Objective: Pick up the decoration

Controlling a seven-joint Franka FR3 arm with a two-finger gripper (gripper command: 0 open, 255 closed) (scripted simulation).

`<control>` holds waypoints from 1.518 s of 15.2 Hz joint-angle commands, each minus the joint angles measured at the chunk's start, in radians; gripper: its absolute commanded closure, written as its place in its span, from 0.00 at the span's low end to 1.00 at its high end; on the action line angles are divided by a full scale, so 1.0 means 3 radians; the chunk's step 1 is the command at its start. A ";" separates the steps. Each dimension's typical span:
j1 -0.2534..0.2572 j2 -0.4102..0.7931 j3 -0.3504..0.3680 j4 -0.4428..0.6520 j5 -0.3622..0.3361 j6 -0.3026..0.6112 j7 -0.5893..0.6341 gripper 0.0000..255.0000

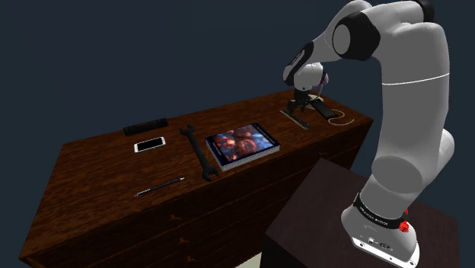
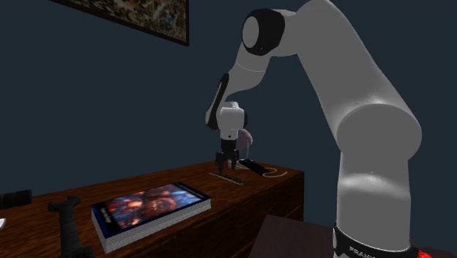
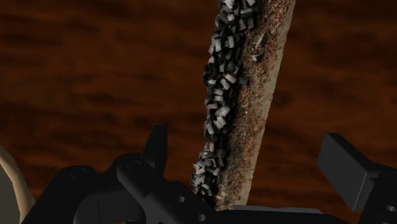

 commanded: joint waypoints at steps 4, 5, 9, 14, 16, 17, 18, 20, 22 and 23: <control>-0.0066 0.0184 0.0086 0.0006 0.0128 0.0163 -0.0087 0.00; -0.0073 0.0203 0.0095 0.0006 0.0142 0.0181 -0.0096 0.00; -0.0072 0.0210 0.0097 0.0022 0.0141 0.0172 -0.0090 1.00; -0.0073 0.0209 0.0096 0.0022 0.0140 0.0171 -0.0090 1.00; -0.0073 0.0203 0.0095 0.0006 0.0142 0.0181 -0.0096 1.00; -0.0061 0.0169 0.0079 0.0005 0.0119 0.0151 -0.0080 1.00; -0.0049 0.0136 0.0062 0.0005 0.0096 0.0119 -0.0064 1.00; -0.0025 0.0070 0.0030 0.0008 0.0049 0.0057 -0.0032 1.00; -0.0002 0.0006 -0.0001 0.0013 0.0003 -0.0007 0.0000 1.00; 0.0009 -0.0026 -0.0016 0.0016 -0.0020 -0.0040 0.0016 1.00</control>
